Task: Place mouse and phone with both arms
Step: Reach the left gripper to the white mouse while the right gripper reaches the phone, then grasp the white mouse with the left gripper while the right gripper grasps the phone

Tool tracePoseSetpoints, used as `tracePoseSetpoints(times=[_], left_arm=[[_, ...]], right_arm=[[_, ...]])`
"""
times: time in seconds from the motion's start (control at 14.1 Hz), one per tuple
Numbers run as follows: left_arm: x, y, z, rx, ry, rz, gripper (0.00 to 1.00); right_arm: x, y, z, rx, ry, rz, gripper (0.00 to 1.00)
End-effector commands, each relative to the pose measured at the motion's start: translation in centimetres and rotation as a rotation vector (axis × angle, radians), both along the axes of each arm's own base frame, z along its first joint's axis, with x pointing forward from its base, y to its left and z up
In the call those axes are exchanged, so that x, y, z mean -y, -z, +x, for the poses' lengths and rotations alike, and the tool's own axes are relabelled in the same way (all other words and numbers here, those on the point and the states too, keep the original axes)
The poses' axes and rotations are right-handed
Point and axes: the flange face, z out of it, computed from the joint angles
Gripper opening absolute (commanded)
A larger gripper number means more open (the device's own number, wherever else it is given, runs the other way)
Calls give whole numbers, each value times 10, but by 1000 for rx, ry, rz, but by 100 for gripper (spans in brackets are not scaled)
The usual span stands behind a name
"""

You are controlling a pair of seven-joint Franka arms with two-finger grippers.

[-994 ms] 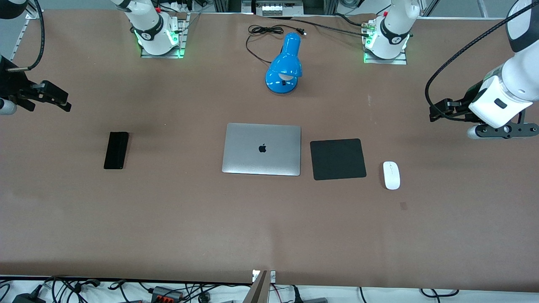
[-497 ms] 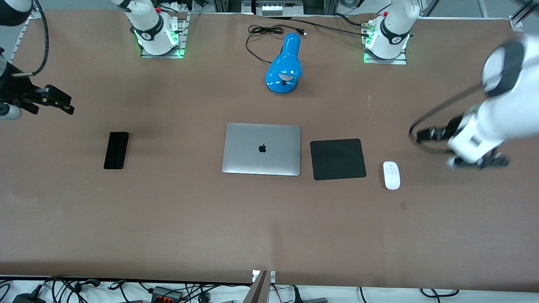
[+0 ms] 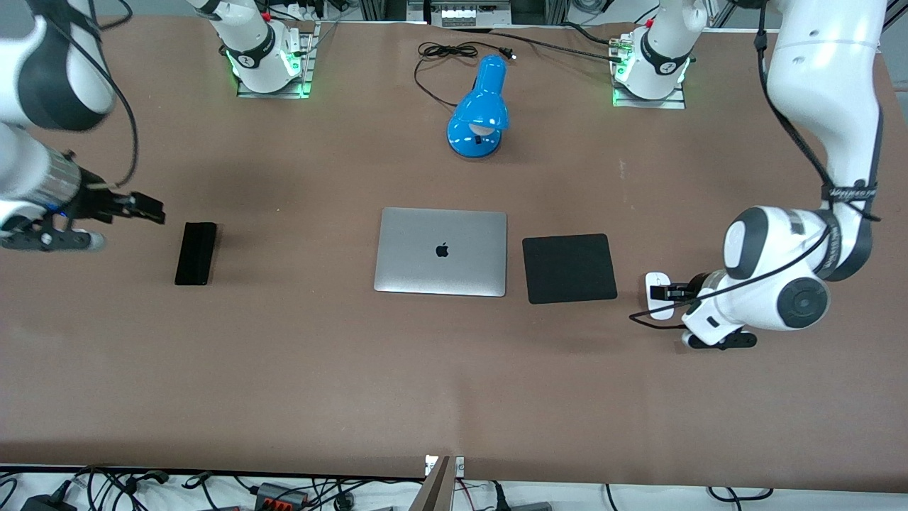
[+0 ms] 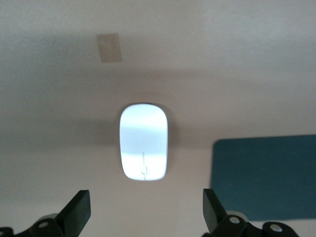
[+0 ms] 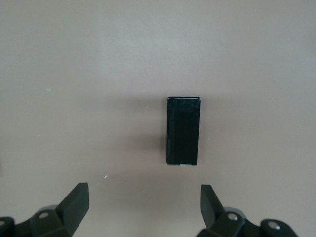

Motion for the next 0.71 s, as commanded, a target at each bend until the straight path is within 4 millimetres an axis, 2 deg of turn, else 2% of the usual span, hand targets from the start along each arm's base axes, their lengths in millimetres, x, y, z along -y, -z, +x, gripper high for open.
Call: tracePoseSetpoints(times=[0.0,0.07,0.21,0.28,0.43,0.57,0.64], left_arm=[[-4,32,4,-27,58,52,100],[-1,36,4,-24,60,45,100],[17,45,-2,-23,83,34,100],[19,50,-2,-16,84,33,100],[18,56,-3,-22,85,33,100],[14,63,-3,-25,85,37,100],[9,69,-4,-31,82,38,100]], right_arm=[[22,60,-5,-11,24,-12,100],[28,79,-3,-24,31,-10,100],[50,120,2,-44,50,-3,100],[52,141,4,-53,51,-2,100],[53,183,3,-99,54,4,100],[58,215,0,-125,62,9,100],[59,224,-1,-131,63,10,100]])
